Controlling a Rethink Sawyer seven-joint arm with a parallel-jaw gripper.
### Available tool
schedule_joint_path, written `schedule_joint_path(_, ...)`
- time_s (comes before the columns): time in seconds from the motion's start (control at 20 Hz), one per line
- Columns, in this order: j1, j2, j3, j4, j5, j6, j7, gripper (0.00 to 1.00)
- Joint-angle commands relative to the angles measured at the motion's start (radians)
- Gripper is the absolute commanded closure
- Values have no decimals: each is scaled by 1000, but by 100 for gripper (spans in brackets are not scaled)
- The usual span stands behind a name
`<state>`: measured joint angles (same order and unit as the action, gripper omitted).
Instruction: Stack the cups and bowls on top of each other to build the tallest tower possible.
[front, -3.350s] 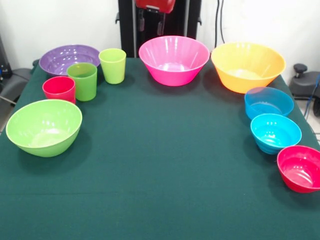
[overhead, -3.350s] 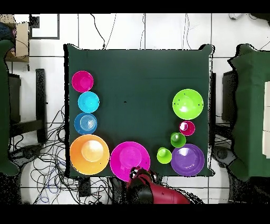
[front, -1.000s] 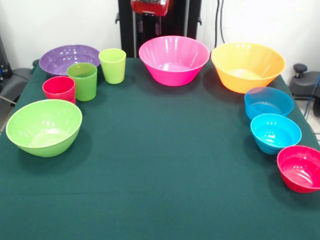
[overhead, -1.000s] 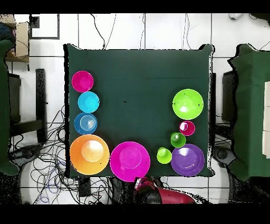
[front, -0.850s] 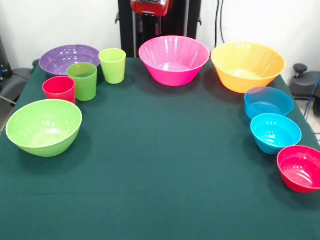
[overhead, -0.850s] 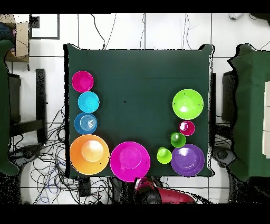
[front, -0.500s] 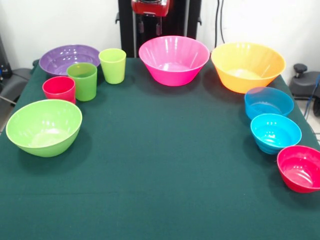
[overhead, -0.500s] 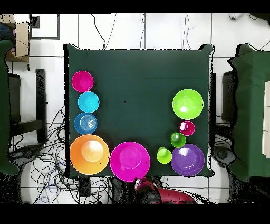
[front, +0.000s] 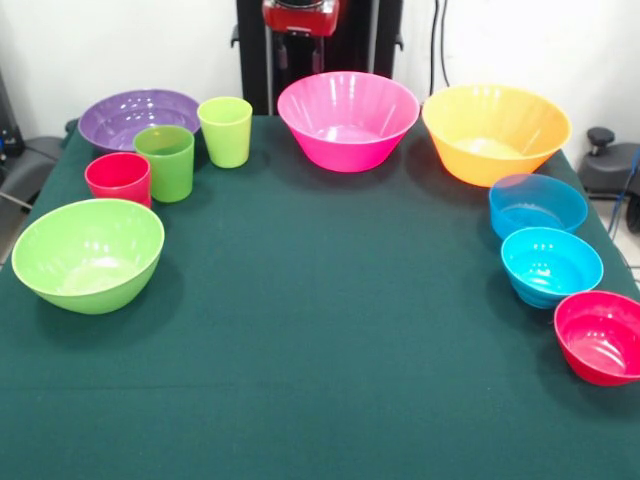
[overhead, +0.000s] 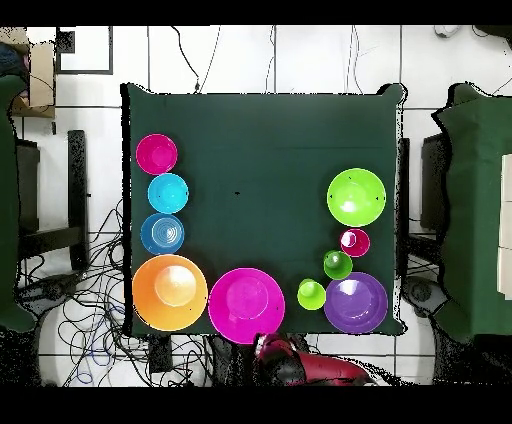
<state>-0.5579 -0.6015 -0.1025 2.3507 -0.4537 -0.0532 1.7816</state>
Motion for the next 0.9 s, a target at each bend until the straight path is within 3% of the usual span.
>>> schedule_joint_path(0.05,-10,61,131,-177,-30,-30,70,0)
schedule_joint_path(0.9,-26,100,139,-203,-50,-42,68,0)
